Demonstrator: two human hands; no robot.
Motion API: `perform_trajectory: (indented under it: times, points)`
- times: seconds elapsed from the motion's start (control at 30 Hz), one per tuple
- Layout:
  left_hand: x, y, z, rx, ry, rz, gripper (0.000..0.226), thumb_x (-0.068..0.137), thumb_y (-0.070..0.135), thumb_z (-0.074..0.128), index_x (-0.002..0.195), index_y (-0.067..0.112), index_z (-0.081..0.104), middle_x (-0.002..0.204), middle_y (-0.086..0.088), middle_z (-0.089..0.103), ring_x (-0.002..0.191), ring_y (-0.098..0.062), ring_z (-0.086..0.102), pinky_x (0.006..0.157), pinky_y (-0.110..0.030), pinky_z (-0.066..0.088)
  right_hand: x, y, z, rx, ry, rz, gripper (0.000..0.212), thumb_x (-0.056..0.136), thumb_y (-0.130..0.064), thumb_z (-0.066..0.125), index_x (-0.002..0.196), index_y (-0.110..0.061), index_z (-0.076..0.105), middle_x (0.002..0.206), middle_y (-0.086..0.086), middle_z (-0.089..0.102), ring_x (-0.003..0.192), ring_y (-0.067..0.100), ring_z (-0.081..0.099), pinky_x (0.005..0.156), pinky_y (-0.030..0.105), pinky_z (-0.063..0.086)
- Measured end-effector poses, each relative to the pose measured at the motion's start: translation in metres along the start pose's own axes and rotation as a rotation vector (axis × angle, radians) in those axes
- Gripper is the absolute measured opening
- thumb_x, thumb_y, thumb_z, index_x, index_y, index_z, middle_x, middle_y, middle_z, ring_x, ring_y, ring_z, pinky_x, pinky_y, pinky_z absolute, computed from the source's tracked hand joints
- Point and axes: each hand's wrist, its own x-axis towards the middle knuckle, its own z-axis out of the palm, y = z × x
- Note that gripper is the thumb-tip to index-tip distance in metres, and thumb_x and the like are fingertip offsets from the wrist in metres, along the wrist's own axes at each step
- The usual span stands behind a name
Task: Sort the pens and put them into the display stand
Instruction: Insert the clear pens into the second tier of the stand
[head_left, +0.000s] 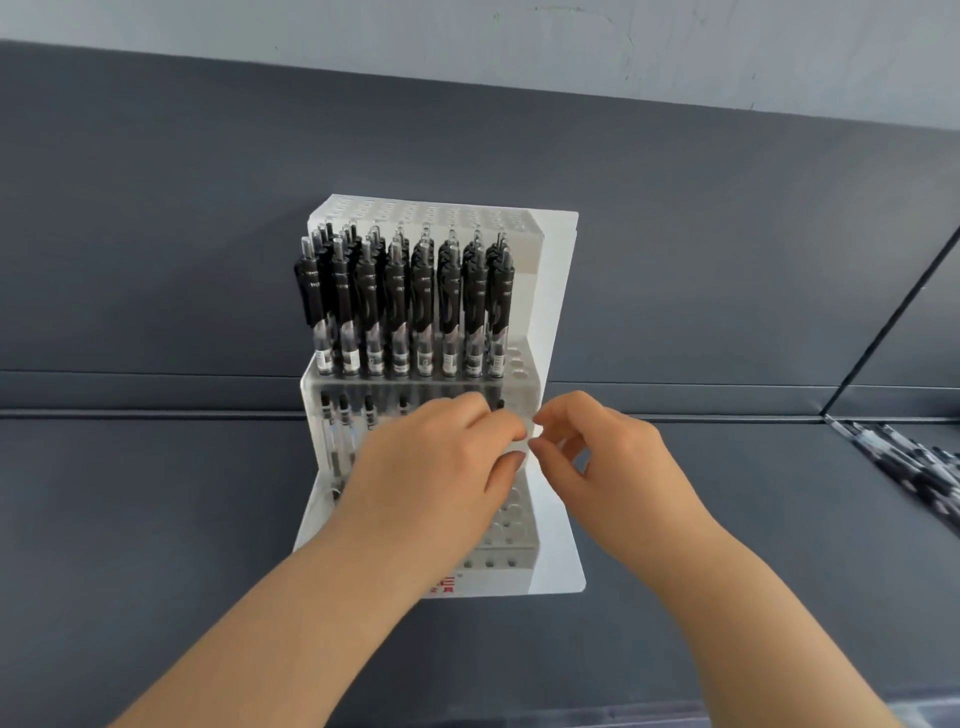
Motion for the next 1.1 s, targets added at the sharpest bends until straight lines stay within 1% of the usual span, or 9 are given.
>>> perform_trajectory:
  times: [0.07, 0.13, 0.3, 0.43, 0.53, 0.7, 0.83, 0.97, 1.1]
  points:
    - [-0.001, 0.01, 0.008, 0.019, -0.002, 0.012, 0.012, 0.083, 0.028, 0.062, 0.089, 0.022, 0.069, 0.072, 0.008, 0.061, 0.064, -0.014, 0.06, 0.042, -0.027, 0.046, -0.008, 0.011, -0.004, -0.004, 0.002, 0.013, 0.015, 0.089, -0.027, 0.059, 0.104, -0.025, 0.059, 0.077, -0.024, 0.053, 0.072, 0.001, 0.055, 0.069, 0.026, 0.05]
    - [-0.003, 0.023, 0.017, 0.045, -0.009, 0.018, 0.027, 0.084, 0.033, 0.046, 0.087, 0.022, 0.07, 0.072, 0.007, 0.061, 0.063, -0.015, 0.06, 0.042, -0.029, 0.047, -0.016, 0.025, -0.01, 0.006, 0.006, 0.023, 0.018, 0.089, -0.029, 0.058, 0.106, -0.026, 0.06, 0.087, -0.021, 0.058, 0.078, 0.003, 0.058, 0.072, 0.026, 0.051]
    - [0.002, 0.066, 0.042, 0.092, -0.009, 0.008, 0.034, 0.083, 0.032, 0.04, 0.089, 0.019, 0.072, 0.075, 0.005, 0.065, 0.066, -0.018, 0.062, 0.05, -0.034, 0.051, -0.042, 0.067, -0.036, 0.022, -0.021, 0.066, 0.028, 0.091, -0.033, 0.055, 0.118, -0.028, 0.058, 0.107, -0.019, 0.058, 0.098, 0.003, 0.057, 0.085, 0.026, 0.049]
    - [0.009, 0.112, 0.066, 0.109, -0.042, -0.032, 0.016, 0.082, 0.026, 0.063, 0.092, 0.016, 0.072, 0.079, 0.004, 0.067, 0.069, -0.02, 0.064, 0.053, -0.033, 0.052, -0.071, 0.105, -0.065, 0.016, -0.058, 0.081, 0.032, 0.092, -0.034, 0.054, 0.123, -0.028, 0.056, 0.104, -0.024, 0.046, 0.105, 0.002, 0.052, 0.089, 0.018, 0.043]
    - [0.012, 0.154, 0.088, 0.081, -0.105, -0.078, 0.021, 0.072, 0.022, 0.078, 0.092, 0.016, 0.072, 0.078, 0.003, 0.067, 0.067, -0.021, 0.064, 0.052, -0.034, 0.053, -0.095, 0.14, -0.087, 0.022, -0.098, 0.104, 0.032, 0.092, -0.035, 0.053, 0.124, -0.029, 0.055, 0.104, -0.025, 0.047, 0.103, 0.0, 0.05, 0.086, 0.013, 0.039]
    - [0.01, 0.223, 0.132, 0.093, -0.151, -0.123, 0.023, 0.072, 0.025, 0.077, 0.093, 0.018, 0.071, 0.077, 0.005, 0.066, 0.067, -0.02, 0.063, 0.051, -0.033, 0.052, -0.138, 0.204, -0.129, 0.04, -0.131, 0.162, 0.031, 0.091, -0.035, 0.055, 0.121, -0.029, 0.057, 0.1, -0.024, 0.05, 0.093, -0.001, 0.051, 0.082, 0.017, 0.044]
    - [0.006, 0.263, 0.155, 0.089, -0.182, -0.153, 0.021, 0.075, 0.027, 0.065, 0.093, 0.019, 0.071, 0.077, 0.007, 0.066, 0.067, -0.018, 0.063, 0.052, -0.031, 0.052, -0.162, 0.24, -0.156, 0.057, -0.136, 0.225, 0.028, 0.091, -0.031, 0.056, 0.118, -0.028, 0.058, 0.095, -0.028, 0.05, 0.088, -0.005, 0.051, 0.078, 0.016, 0.045]
    - [0.007, 0.278, 0.166, 0.097, -0.218, -0.179, 0.024, 0.072, 0.023, 0.078, 0.094, 0.019, 0.072, 0.078, 0.008, 0.067, 0.067, -0.018, 0.064, 0.051, -0.03, 0.05, -0.174, 0.26, -0.172, 0.087, -0.162, 0.279, 0.026, 0.09, -0.028, 0.057, 0.116, -0.026, 0.06, 0.095, -0.025, 0.053, 0.088, -0.005, 0.053, 0.077, 0.021, 0.05]
    - [0.023, 0.283, 0.177, 0.093, -0.209, -0.171, 0.026, 0.07, 0.023, 0.078, 0.094, 0.019, 0.072, 0.079, 0.008, 0.067, 0.067, -0.017, 0.064, 0.051, -0.029, 0.048, -0.171, 0.275, -0.177, 0.103, -0.124, 0.32, 0.023, 0.09, -0.027, 0.058, 0.113, -0.026, 0.061, 0.097, -0.021, 0.057, 0.088, -0.007, 0.053, 0.076, 0.017, 0.047]
